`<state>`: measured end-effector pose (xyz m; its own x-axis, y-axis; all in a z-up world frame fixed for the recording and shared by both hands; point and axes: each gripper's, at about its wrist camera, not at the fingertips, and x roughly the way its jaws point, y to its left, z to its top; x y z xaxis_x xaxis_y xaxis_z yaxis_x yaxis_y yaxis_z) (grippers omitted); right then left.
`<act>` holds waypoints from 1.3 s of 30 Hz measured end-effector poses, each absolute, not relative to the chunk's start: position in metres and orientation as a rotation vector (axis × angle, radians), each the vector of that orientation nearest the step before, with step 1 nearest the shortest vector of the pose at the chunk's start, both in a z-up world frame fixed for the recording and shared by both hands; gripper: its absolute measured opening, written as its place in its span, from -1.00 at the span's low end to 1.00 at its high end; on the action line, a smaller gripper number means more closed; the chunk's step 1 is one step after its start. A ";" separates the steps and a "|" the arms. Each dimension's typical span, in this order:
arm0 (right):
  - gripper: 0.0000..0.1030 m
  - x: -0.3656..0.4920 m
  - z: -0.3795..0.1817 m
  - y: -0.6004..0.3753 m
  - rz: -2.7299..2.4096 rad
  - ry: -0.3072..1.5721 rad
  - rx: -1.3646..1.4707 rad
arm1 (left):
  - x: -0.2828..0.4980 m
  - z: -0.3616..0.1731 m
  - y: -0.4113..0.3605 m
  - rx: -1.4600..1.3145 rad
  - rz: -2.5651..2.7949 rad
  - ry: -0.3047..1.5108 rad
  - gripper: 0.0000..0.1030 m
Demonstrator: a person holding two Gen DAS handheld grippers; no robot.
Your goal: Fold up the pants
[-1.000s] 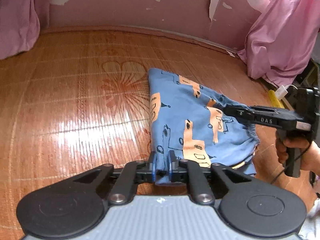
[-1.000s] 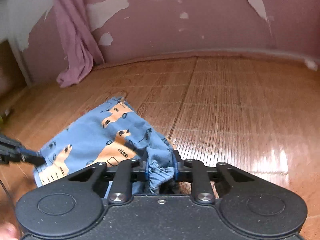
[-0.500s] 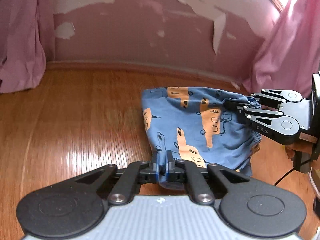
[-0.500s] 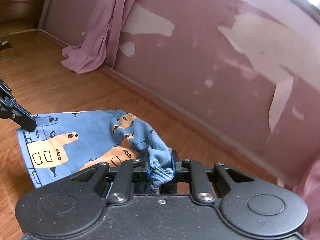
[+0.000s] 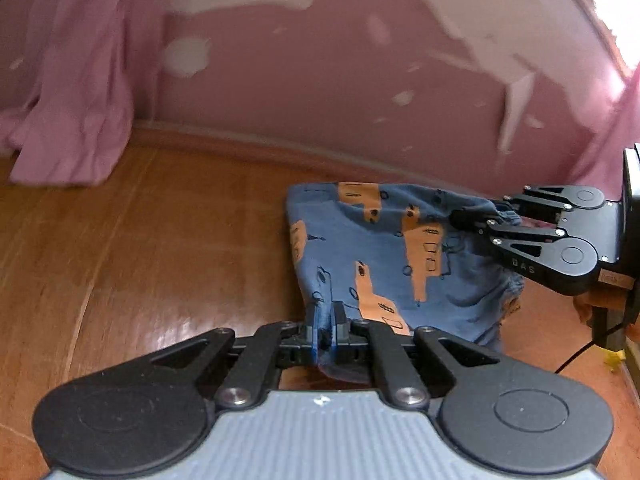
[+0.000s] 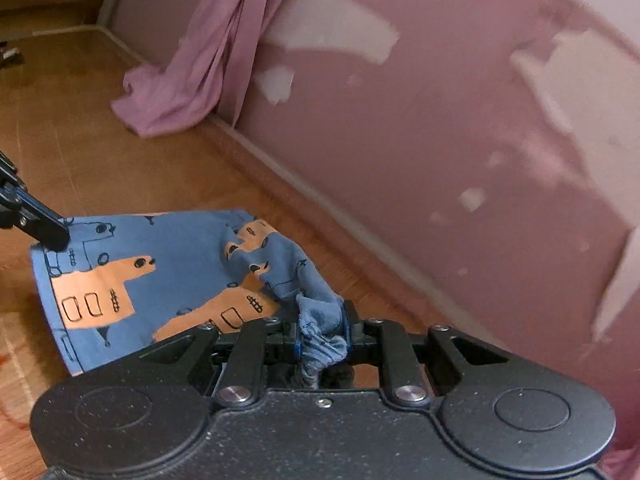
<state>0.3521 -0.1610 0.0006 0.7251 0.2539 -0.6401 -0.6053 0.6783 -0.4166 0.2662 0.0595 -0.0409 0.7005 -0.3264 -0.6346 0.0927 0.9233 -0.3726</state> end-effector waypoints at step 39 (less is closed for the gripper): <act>0.99 0.207 -0.005 -0.229 0.040 0.553 -0.143 | 0.207 -0.030 0.050 -0.152 -0.117 0.777 0.85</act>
